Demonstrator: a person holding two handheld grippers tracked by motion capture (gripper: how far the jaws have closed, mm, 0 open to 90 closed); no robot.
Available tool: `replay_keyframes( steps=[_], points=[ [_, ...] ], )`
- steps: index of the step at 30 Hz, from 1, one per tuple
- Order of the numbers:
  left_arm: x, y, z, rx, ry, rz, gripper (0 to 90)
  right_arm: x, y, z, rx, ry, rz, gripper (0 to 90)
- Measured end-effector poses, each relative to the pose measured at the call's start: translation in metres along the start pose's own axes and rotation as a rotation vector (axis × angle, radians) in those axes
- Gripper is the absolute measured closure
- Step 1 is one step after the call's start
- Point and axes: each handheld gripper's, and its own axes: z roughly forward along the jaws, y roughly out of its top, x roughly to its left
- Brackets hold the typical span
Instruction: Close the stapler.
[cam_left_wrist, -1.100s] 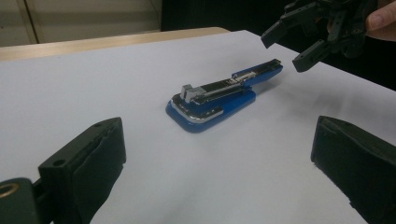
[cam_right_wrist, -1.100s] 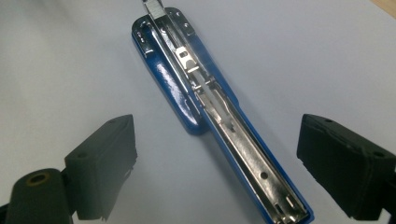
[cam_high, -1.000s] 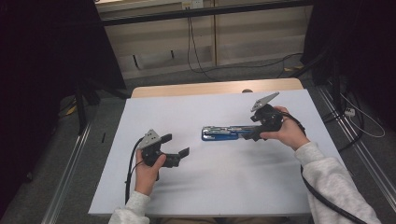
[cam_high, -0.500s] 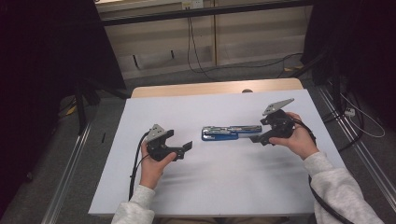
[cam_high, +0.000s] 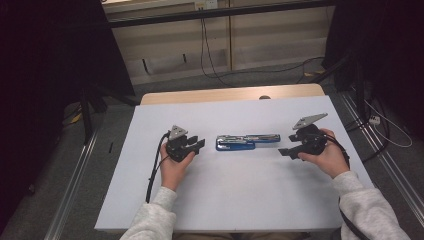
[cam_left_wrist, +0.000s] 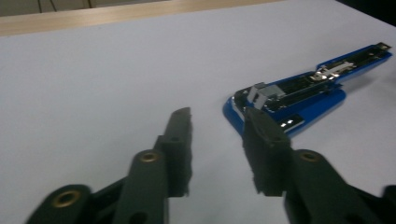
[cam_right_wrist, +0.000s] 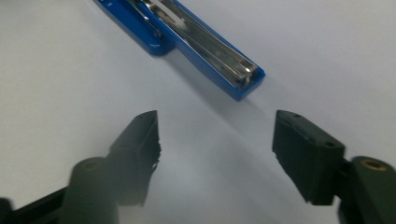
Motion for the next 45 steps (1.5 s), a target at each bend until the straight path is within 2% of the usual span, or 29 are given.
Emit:
replay_keyframes(
  steps=[2,4,7,8,10,11,12,15,17,19,21,23,27,35,36,45],
  points=[
    [0.002,0.000,0.005,0.028,-0.006,-0.010,72.8,-0.001,-0.002,0.001,0.009,-0.011,0.010,37.3],
    [0.001,0.001,0.009,0.036,-0.003,-0.008,77.8,-0.002,-0.004,0.002,0.016,-0.013,0.015,48.3],
    [-0.001,0.002,0.014,0.063,-0.014,0.002,81.7,-0.003,-0.004,0.007,0.044,-0.033,-0.004,64.6],
    [-0.002,0.003,0.019,0.083,-0.013,-0.005,83.6,-0.003,-0.003,0.010,0.050,-0.056,0.005,71.9],
    [-0.002,0.002,0.023,0.093,-0.018,-0.014,84.6,-0.003,-0.002,0.016,0.066,-0.067,0.000,82.2],
    [-0.002,0.002,0.026,0.091,-0.035,-0.003,84.6,-0.003,-0.001,0.018,0.074,-0.076,-0.001,83.6],
    [-0.003,0.002,0.027,0.097,-0.036,0.007,84.6,-0.003,-0.001,0.022,0.075,-0.084,0.000,87.9],
    [-0.005,0.001,0.031,0.116,-0.042,0.007,85.2,-0.004,0.001,0.028,0.084,-0.108,0.015,89.9],
    [-0.008,0.001,0.034,0.127,-0.040,0.017,85.8,-0.005,0.001,0.031,0.087,-0.107,0.020,89.9],
    [-0.011,-0.001,0.040,0.153,-0.055,0.015,85.8,-0.006,0.000,0.034,0.084,-0.108,0.023,89.9],
    [-0.012,-0.002,0.041,0.160,-0.060,0.021,85.8,-0.007,0.000,0.034,0.076,-0.103,0.034,89.9],
    [-0.014,-0.003,0.044,0.169,-0.061,0.026,85.8,-0.007,0.001,0.032,0.045,-0.104,0.038,89.9],
    [-0.014,-0.002,0.045,0.174,-0.064,0.029,85.8,-0.007,0.003,0.032,0.028,-0.098,0.033,89.9],
    [-0.015,-0.002,0.047,0.173,-0.075,0.029,85.8,-0.001,0.012,0.027,-0.049,-0.072,0.015,88.3],
    [-0.016,-0.002,0.048,0.176,-0.072,0.039,85.8,0.000,0.014,0.026,-0.062,-0.069,0.013,88.2],
    [-0.015,0.000,0.050,0.177,-0.075,0.045,84.3,0.002,0.015,0.025,-0.081,-0.056,0.007,85.0]
  ],
)
